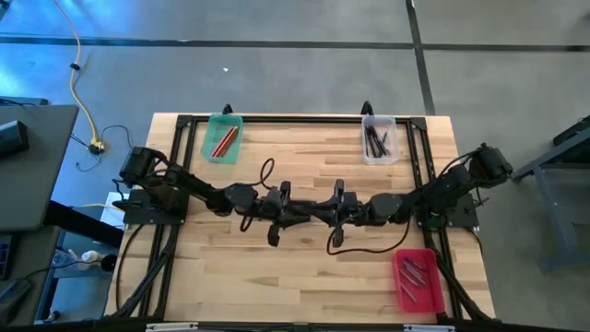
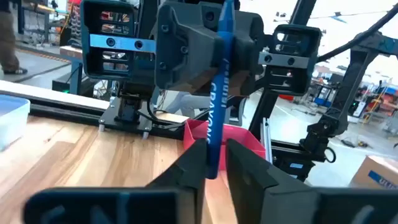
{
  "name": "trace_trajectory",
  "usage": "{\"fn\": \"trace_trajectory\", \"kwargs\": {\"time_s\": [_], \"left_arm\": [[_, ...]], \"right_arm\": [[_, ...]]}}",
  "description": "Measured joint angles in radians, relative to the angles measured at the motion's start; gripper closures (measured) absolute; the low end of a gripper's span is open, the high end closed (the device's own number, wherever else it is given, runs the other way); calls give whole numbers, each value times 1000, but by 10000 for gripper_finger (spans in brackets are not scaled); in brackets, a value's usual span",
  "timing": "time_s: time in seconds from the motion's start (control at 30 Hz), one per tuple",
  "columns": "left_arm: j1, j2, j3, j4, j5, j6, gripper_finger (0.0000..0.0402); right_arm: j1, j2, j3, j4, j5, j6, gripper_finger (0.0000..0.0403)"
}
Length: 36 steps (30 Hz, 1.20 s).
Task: Sort crayons/erasers/pens/pencils in bins
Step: Put the blue crayon into the red bin
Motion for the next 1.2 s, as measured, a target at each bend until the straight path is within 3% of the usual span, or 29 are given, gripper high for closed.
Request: {"fn": "trace_trajectory", "kwargs": {"time_s": [0.2,0.33,0.43,0.67,0.83,0.93,1.03,1.2], "left_arm": [[0,-49,0,-39,4,90,301],[0,-134,-2,-143,-4,154,272],[-1,-197,-18,-214,-15,213,258],[-1,-317,-126,-224,-30,231,275],[-1,-369,-192,-211,-49,231,309],[-1,-392,-218,-209,-50,231,328],[-1,-400,-232,-209,-49,233,346],[-1,-402,-239,-211,-49,248,367]], "right_arm": [[0,-82,-1,-47,2,-44,381],[1,-202,-1,-239,7,-26,381],[15,-303,10,-492,8,62,383],[143,-392,156,-1229,122,485,383],[276,-353,240,-1572,104,838,384],[368,-326,248,-1684,45,1065,384],[472,-295,249,-1702,-32,1237,384],[642,-234,250,-1704,-73,1488,384]]}}
